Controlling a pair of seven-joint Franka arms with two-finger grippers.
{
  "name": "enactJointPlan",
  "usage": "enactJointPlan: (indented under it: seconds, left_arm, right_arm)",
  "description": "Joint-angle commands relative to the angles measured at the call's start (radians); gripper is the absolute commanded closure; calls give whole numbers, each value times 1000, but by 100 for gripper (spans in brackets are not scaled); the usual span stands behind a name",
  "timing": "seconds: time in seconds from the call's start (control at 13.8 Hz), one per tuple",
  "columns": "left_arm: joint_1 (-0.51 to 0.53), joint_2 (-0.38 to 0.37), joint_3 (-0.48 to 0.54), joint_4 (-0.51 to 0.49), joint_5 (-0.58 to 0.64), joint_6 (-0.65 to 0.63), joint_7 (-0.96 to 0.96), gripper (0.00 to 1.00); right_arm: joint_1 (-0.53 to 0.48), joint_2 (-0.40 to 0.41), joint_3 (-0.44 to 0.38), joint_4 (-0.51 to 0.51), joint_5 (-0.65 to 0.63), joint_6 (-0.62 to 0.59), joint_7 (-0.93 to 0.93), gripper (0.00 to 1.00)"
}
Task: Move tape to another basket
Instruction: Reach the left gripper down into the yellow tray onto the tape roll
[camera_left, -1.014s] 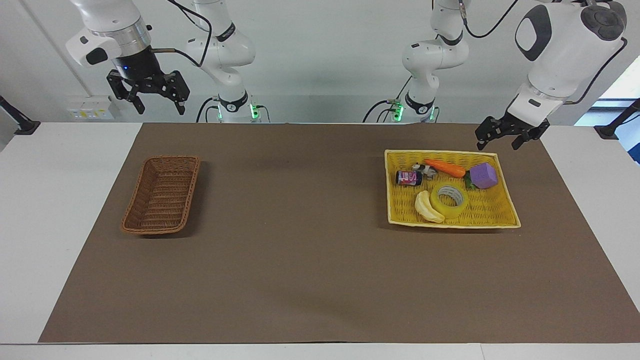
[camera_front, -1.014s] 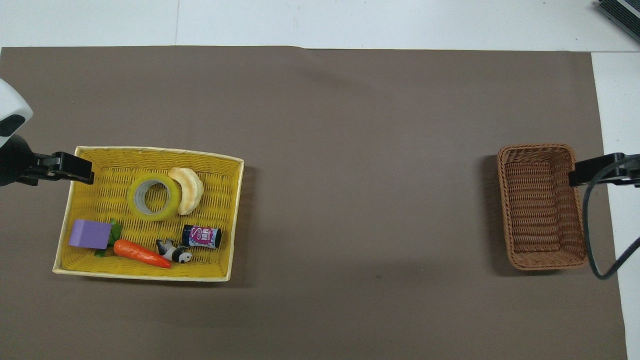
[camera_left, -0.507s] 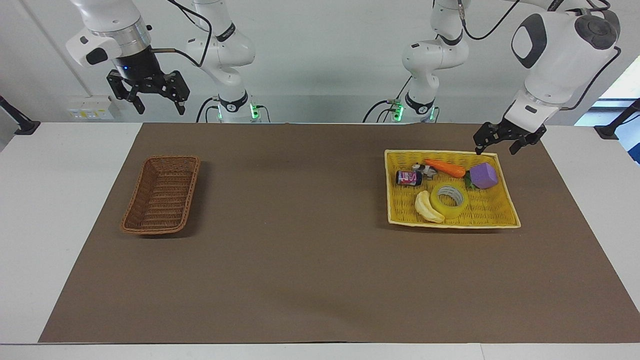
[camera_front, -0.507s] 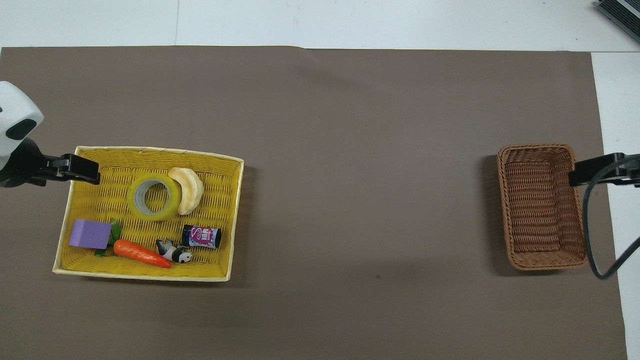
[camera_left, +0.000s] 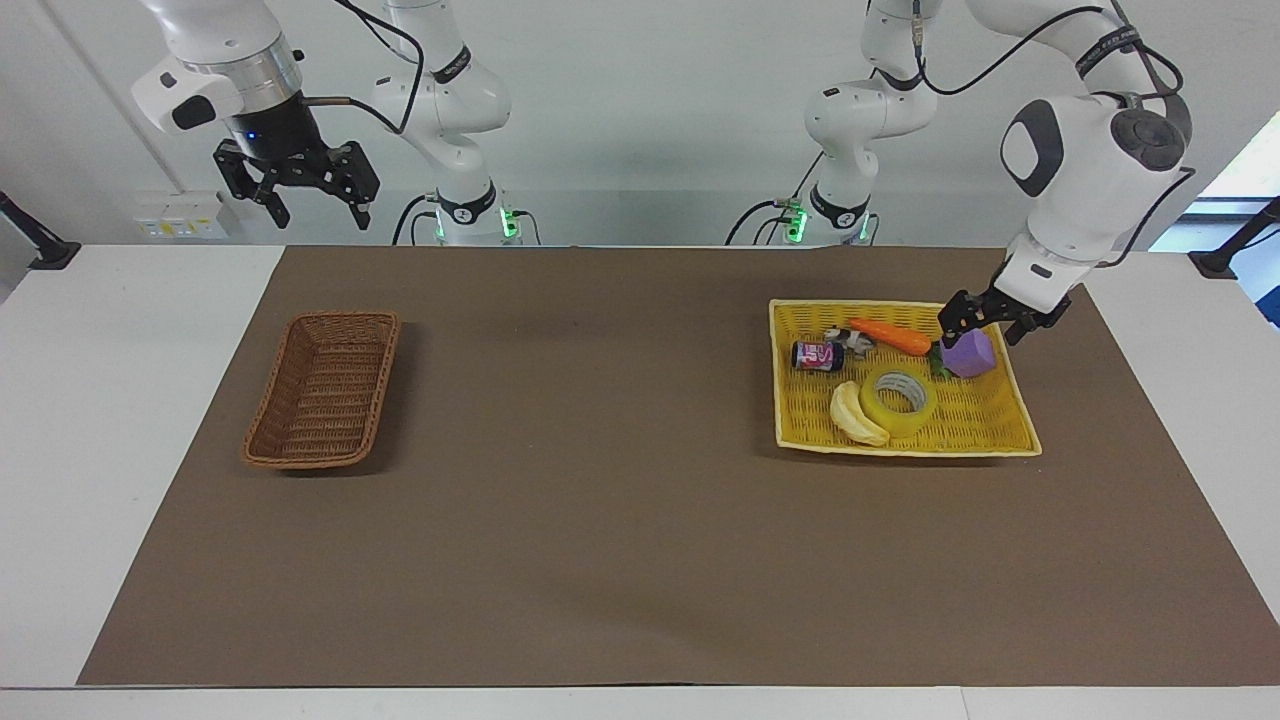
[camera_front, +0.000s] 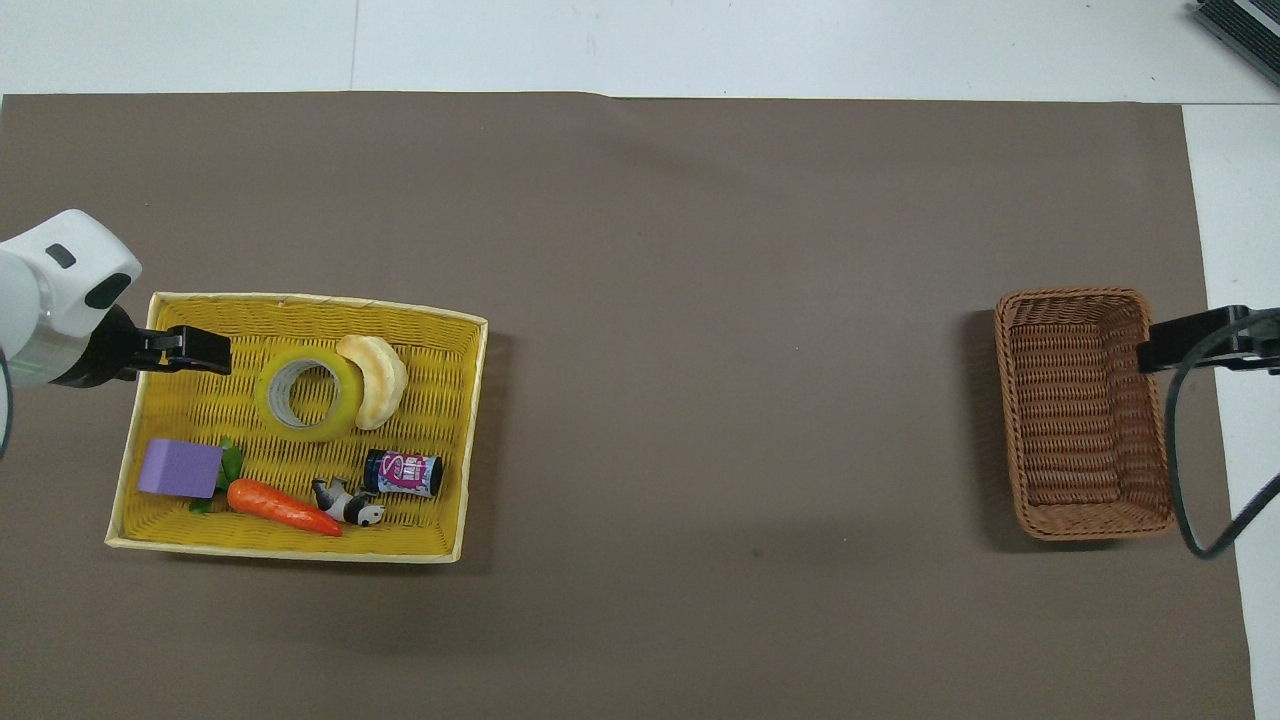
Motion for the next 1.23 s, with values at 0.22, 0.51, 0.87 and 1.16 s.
enactJointPlan:
  seconds: [0.22,0.51,0.87,1.16]
  left_arm:
    - [16,62,-5,-182,0,248,5,0]
    - [5,125,-5,-201,0,308,-2,0]
    - [14,122,-5,-219,0,318,-2,30]
    - [14,123,-5,-207,-1,284,-5,90]
  right_arm:
    - [-10,-5,4,-8,3,2,-24,0]
    - [-10,-5,4,-8,3,4,-24,0]
    - [-10,-5,4,-8,3,4,-24,0]
    - [-10,-5,4,-8,3,4,-24,0]
